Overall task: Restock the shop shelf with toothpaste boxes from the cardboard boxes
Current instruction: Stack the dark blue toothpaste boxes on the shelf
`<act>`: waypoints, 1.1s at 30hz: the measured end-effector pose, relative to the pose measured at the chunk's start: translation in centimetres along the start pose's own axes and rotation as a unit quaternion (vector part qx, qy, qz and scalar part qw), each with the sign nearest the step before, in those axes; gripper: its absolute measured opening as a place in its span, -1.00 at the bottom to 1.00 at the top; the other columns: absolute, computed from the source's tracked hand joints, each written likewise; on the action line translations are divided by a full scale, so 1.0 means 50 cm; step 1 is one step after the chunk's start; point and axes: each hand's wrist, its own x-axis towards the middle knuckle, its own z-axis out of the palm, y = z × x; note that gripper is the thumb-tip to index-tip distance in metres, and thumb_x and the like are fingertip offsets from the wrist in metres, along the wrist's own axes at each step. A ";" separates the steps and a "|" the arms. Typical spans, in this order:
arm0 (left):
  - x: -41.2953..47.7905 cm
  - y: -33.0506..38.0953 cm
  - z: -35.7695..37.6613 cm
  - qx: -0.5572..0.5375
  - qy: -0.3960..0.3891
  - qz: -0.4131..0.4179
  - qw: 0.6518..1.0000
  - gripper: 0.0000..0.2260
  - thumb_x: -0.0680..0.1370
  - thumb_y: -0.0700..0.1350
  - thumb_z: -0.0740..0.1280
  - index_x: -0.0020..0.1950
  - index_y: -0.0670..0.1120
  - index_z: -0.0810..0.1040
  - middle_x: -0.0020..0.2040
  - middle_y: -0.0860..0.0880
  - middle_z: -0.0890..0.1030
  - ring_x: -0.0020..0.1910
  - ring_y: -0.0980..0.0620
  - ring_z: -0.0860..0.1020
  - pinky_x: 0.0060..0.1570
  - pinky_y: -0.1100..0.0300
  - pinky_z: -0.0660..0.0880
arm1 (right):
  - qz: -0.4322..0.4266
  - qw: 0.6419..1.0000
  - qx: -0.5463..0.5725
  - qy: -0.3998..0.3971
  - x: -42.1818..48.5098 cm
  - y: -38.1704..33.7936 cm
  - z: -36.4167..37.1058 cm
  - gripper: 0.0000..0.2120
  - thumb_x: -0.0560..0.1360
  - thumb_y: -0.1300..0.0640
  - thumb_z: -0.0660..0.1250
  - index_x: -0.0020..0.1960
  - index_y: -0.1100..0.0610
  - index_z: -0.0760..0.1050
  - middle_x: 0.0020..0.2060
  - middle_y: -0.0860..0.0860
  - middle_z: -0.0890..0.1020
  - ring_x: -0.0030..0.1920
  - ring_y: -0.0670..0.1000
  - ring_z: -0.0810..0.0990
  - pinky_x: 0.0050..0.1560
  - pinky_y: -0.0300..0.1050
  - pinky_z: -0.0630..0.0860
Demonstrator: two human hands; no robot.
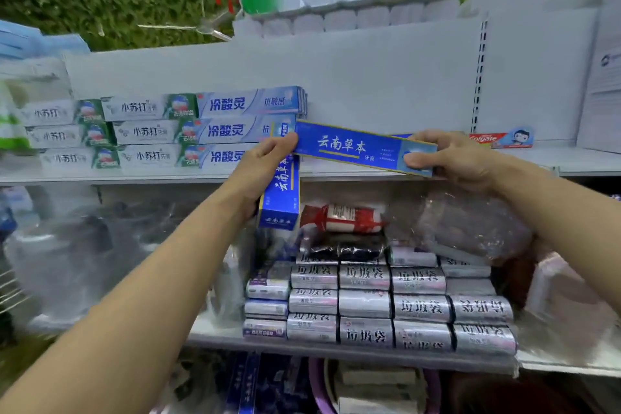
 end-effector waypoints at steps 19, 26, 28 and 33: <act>0.159 -0.061 -0.029 0.010 -0.035 -0.006 0.999 -0.53 0.54 -0.26 0.37 0.39 -0.14 0.29 0.01 -0.11 0.64 -0.26 -0.16 0.68 -0.44 0.01 0.59 | 0.007 0.951 -0.282 0.129 0.260 0.077 0.001 -0.65 0.40 0.13 0.50 0.15 0.13 0.55 -0.11 0.10 0.58 -0.23 0.01 0.48 -0.19 -0.22 0.38; 0.168 -0.014 -0.006 0.210 -0.109 0.034 0.971 -0.60 0.46 -0.22 0.47 0.25 0.05 0.50 -0.01 0.00 0.69 -0.22 0.09 0.65 -0.21 0.18 0.57 | -0.257 0.882 -0.385 0.091 0.241 0.029 0.021 -0.15 0.30 -0.22 0.45 0.48 0.00 0.24 0.39 0.03 0.31 0.41 0.02 0.21 0.44 0.00 0.17; 0.178 0.004 0.015 0.302 -0.120 0.064 0.944 -0.57 0.42 -0.18 0.51 0.23 0.10 0.51 0.00 0.07 0.67 -0.18 0.20 0.62 -0.16 0.31 0.52 | -0.325 0.854 -0.405 -0.015 0.223 0.012 0.035 -0.05 0.21 -0.32 0.43 0.50 -0.08 0.17 0.44 -0.03 0.24 0.45 -0.04 0.17 0.46 -0.10 0.12; 0.214 0.035 0.072 0.429 -0.179 0.096 0.880 -0.56 0.37 -0.07 0.56 0.20 0.10 0.51 0.05 0.13 0.63 0.03 0.13 0.61 0.09 0.18 0.51 | -0.273 0.878 -0.390 -0.050 0.204 0.000 0.008 -0.49 0.32 -0.16 0.41 0.25 -0.10 0.44 0.08 -0.13 0.50 0.06 -0.16 0.49 0.12 -0.21 0.42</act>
